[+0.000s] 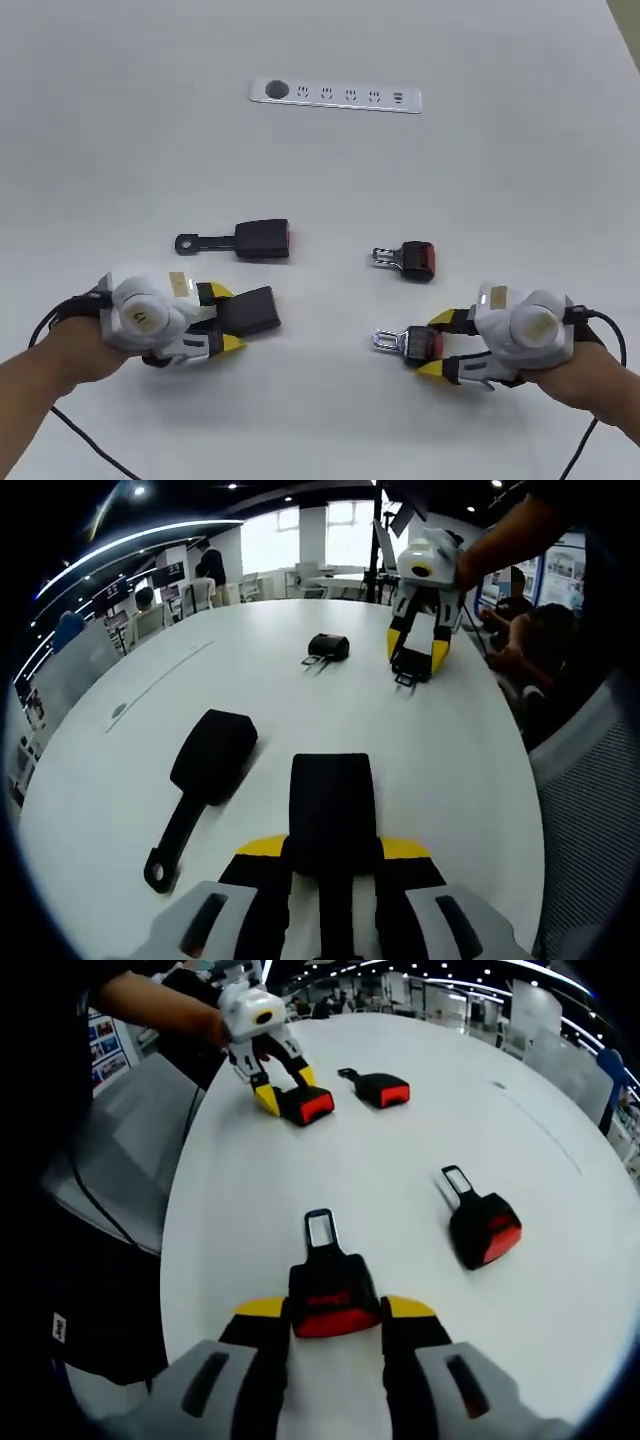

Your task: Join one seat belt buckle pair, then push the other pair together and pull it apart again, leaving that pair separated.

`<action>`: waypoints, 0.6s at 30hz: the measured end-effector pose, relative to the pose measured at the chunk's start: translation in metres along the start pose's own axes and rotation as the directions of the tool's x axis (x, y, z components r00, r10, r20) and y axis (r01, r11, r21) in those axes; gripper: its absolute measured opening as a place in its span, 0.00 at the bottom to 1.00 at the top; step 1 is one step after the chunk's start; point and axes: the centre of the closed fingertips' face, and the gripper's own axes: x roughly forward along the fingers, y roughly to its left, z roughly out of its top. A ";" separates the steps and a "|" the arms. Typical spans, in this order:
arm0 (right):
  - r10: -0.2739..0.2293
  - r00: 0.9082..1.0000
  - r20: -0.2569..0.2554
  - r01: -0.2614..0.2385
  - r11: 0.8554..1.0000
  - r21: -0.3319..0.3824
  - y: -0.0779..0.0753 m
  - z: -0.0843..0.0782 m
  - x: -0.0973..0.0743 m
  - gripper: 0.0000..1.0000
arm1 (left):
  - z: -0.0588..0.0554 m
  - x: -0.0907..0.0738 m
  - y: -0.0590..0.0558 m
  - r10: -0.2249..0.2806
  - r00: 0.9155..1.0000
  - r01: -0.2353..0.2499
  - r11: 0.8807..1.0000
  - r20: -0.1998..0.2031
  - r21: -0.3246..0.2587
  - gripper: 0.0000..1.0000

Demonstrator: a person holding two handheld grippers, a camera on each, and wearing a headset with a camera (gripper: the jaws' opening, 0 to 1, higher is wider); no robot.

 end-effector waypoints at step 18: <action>0.069 0.991 -0.117 -0.076 0.996 -0.054 0.000 0.001 0.001 0.34 | 0.004 0.008 -0.013 -0.180 0.975 0.206 0.955 -0.132 0.215 0.32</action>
